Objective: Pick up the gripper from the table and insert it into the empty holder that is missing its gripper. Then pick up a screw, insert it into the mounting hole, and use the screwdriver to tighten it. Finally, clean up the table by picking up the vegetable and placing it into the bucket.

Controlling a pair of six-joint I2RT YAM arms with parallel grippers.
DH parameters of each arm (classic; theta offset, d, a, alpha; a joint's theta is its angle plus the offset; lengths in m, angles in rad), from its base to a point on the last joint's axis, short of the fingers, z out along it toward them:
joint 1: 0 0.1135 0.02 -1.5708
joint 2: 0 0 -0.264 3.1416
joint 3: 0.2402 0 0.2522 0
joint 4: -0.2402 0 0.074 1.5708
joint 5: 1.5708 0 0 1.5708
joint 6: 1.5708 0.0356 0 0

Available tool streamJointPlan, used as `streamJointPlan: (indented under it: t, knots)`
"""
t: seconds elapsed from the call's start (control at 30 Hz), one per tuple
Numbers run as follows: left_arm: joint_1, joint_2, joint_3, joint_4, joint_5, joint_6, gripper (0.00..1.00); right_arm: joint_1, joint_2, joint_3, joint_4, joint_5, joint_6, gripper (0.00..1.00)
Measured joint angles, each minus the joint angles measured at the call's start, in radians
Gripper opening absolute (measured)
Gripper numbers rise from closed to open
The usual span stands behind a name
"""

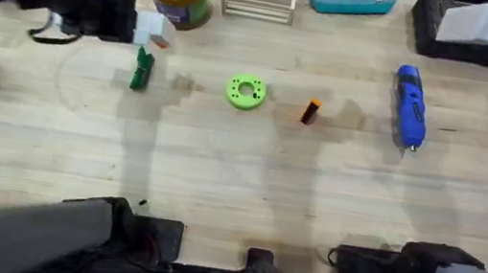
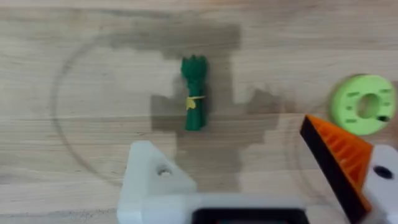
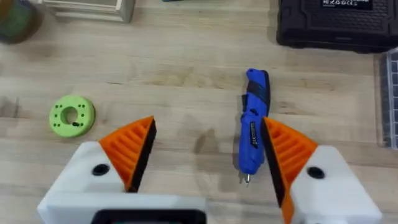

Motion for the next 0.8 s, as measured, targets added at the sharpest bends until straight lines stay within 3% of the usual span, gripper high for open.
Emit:
streamJointPlan:
  t: [0.53,0.8]
  knots:
    - [0.0,-0.485,0.0,-0.019,0.311,-0.003,0.985,0.0,0.0,0.0,0.0,0.0,0.0,0.991]
    - [0.0,-0.666,0.0,-0.024,0.381,-0.004,0.985,0.0,0.0,0.0,0.0,0.0,0.0,0.992]
